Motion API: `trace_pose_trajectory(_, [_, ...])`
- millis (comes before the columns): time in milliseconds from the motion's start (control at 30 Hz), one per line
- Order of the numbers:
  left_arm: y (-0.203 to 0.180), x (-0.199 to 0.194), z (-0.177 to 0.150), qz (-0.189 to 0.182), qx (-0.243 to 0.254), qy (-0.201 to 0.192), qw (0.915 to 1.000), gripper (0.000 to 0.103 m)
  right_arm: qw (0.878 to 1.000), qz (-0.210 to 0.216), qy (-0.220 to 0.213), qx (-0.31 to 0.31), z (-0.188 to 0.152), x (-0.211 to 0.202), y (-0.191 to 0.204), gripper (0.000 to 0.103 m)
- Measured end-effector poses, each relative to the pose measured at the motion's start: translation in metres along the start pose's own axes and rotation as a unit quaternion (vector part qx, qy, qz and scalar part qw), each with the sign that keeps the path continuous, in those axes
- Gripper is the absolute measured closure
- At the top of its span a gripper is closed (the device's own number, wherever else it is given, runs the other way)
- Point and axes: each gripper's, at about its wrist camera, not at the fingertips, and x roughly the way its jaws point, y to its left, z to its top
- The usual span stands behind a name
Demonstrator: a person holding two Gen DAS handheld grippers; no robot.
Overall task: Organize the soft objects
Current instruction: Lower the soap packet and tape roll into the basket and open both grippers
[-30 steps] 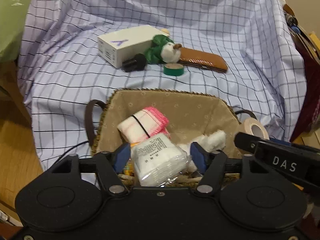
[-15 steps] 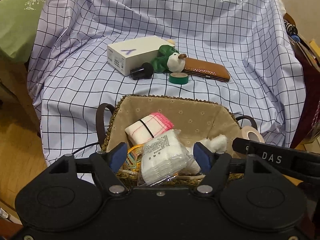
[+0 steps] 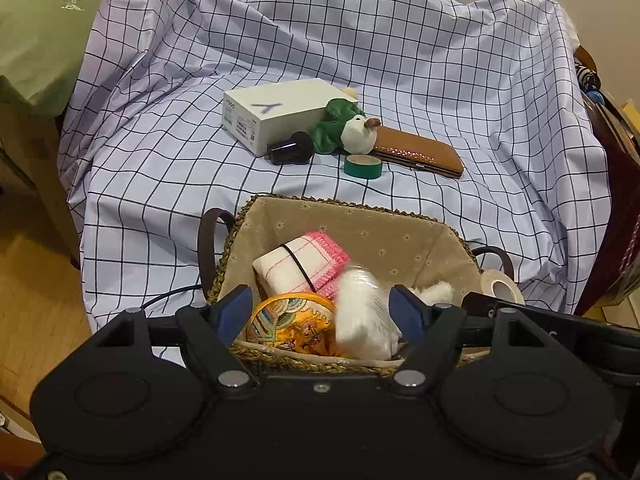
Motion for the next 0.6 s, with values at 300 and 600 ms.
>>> trace_pose_trajectory(300, [0.0038, 0.0026, -0.0008, 0.013, -0.008, 0.008, 0.9999, 0.032, 1.0, 0.01, -0.013, -0.015, -0.0004, -0.0059, 0.0033, 0.053])
trace_pose_trajectory(600, [0.0042, 0.0049, -0.0017, 0.018, -0.007, 0.016, 0.9997, 0.032, 1.0, 0.003, -0.016, -0.021, -0.0001, -0.0068, 0.0021, 0.05])
